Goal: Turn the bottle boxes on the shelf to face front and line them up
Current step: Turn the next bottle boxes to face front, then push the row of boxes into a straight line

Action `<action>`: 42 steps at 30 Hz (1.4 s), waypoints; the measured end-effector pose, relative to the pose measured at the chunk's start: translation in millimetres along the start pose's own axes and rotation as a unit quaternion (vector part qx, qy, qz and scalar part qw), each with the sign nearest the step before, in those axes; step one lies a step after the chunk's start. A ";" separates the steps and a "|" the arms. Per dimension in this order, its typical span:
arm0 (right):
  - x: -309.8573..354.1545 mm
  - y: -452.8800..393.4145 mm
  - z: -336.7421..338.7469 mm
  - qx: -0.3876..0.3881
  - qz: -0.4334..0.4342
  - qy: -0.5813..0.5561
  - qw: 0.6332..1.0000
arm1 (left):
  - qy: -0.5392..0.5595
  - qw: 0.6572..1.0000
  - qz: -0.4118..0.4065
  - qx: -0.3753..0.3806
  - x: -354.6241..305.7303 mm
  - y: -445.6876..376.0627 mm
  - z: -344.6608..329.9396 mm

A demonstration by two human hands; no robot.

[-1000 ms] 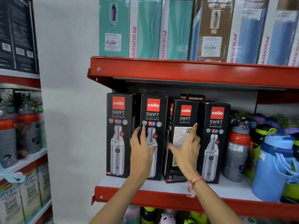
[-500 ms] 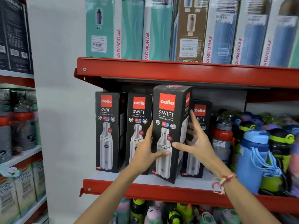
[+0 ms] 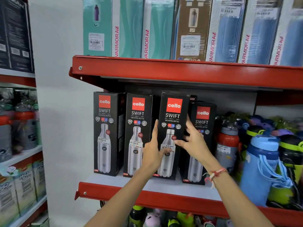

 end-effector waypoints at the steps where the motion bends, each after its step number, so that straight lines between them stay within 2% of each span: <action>1: -4.4 -3.1 -1.5 -0.016 0.002 0.008 1.000 | -0.010 1.000 0.014 0.000 2.6 -3.9 -5.0; 8: -31.7 -6.8 -20.6 -0.098 -0.026 0.063 0.993 | -0.085 0.994 0.074 0.000 20.6 -5.9 -23.0; 12: -32.1 -11.6 -25.8 -0.122 -0.037 0.126 0.984 | -0.093 0.993 0.063 0.021 23.7 -9.4 -22.7; 18: -25.5 -9.7 -35.8 -0.140 -0.068 0.184 0.971 | -0.094 0.987 0.049 0.123 27.3 0.8 -15.5; 20: -17.8 -7.0 -39.5 -0.168 -0.070 0.182 0.966 | -0.087 0.984 0.040 0.151 22.5 8.1 -3.7; 22: -6.1 -3.0 -48.9 -0.223 -0.055 0.202 0.952 | -0.048 0.990 0.020 0.134 21.0 16.4 16.4; 25: 23.6 7.8 -77.2 -0.285 0.023 0.215 0.934 | 0.005 1.000 -0.025 0.013 29.9 27.3 62.0; 26: 34.5 11.5 -90.6 -0.277 0.051 0.197 0.939 | 0.006 0.999 -0.035 -0.038 37.2 30.5 78.2; 28: 48.5 16.4 -120.5 -0.207 0.083 0.122 0.967 | 0.010 0.990 -0.030 -0.140 56.0 35.8 109.2; 31: 51.7 24.3 -176.2 -0.067 0.019 0.034 0.997 | -0.007 0.974 0.013 -0.225 90.4 39.9 147.7; 33: 41.2 27.8 -213.0 -0.011 -0.070 0.005 0.997 | -0.005 0.975 0.081 -0.209 112.3 44.0 161.5; 35: 30.6 28.7 -242.8 0.016 -0.131 -0.017 0.991 | 0.034 0.981 0.126 -0.144 128.1 48.1 167.6; 37: 27.4 26.7 -262.1 0.043 -0.151 -0.038 0.987 | 0.072 0.990 0.107 -0.052 136.8 49.8 170.9; 39: 29.0 24.3 -272.4 0.055 -0.148 -0.079 0.984 | 0.066 0.993 0.096 0.018 142.2 48.9 176.3; 42: 31.0 25.9 -278.0 0.034 -0.141 -0.107 0.984 | 0.074 0.990 0.114 0.044 142.8 52.9 188.0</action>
Point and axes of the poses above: each hand's wrist, its own y-axis away from the middle knuckle, its own z-axis out of the back of the hand, x = y × z, the point moved 2 cm from there along -y, towards the middle knuckle, and after that the axes turned 4 degrees about -z, right-handed, at the moved point
